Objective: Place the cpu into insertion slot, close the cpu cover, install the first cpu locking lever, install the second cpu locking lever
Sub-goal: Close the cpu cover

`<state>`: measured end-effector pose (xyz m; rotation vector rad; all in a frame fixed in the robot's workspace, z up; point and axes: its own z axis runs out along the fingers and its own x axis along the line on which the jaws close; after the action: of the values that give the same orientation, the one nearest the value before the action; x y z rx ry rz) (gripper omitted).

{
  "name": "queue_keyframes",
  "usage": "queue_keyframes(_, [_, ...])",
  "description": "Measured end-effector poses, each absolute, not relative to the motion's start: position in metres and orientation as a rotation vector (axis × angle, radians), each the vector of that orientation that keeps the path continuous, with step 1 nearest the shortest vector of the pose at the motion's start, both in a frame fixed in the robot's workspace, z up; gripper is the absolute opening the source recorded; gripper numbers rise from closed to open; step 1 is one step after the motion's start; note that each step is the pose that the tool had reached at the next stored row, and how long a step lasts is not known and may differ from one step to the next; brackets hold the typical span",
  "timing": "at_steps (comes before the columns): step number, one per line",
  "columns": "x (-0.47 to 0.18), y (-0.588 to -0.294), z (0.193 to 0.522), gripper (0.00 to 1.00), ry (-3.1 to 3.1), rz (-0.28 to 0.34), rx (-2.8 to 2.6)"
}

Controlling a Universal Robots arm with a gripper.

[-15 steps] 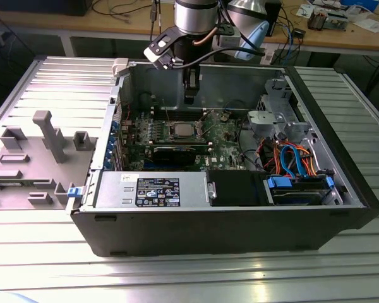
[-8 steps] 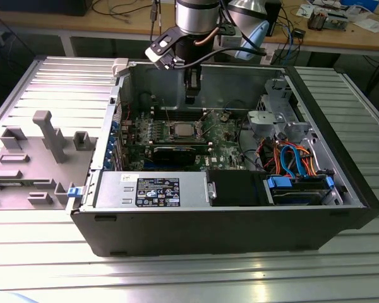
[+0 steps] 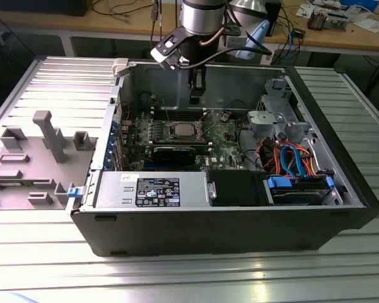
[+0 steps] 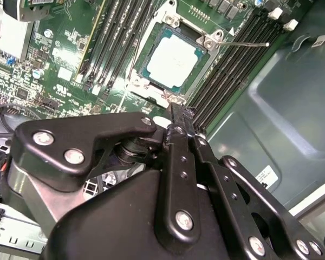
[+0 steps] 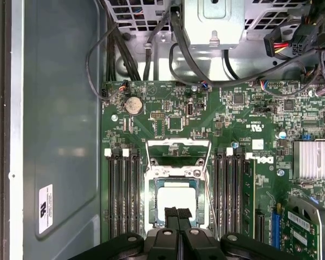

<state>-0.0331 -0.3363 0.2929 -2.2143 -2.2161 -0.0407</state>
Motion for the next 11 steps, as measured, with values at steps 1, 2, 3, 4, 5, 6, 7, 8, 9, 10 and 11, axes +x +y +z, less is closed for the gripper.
queue_keyframes(1, [-0.0324,-0.3363,0.2929,0.11,-2.216,-0.041,-2.214])
queue_keyframes(2, [-0.0313,-0.3363,0.2929,0.11,-2.216,-0.041,-2.214])
queue_keyframes(3, [-0.0311,-0.3363,0.2929,0.11,-2.216,-0.041,-2.214])
queue_keyframes(4, [-0.031,-0.3363,0.2929,0.11,-2.216,-0.041,-2.214])
queue_keyframes(5, [-0.0309,-0.3363,0.2929,0.11,-2.216,-0.041,-2.214])
queue_keyframes(6, [-0.0308,-0.3363,0.2929,0.11,-2.216,-0.041,-2.214])
queue_keyframes(7, [-0.0307,-0.3363,0.2929,0.11,-2.216,-0.041,-2.214])
queue_keyframes(8, [-0.0306,-0.3363,0.2929,0.11,-2.216,-0.041,-2.214])
queue_keyframes(9, [-0.0304,-0.3363,0.2929,0.11,-2.216,-0.041,-2.214])
queue_keyframes(10, [-0.0298,-0.3363,0.2929,0.11,-2.216,-0.041,-2.214])
queue_keyframes(11, [-0.0295,-0.3363,0.2928,0.11,-2.216,-0.041,-2.214])
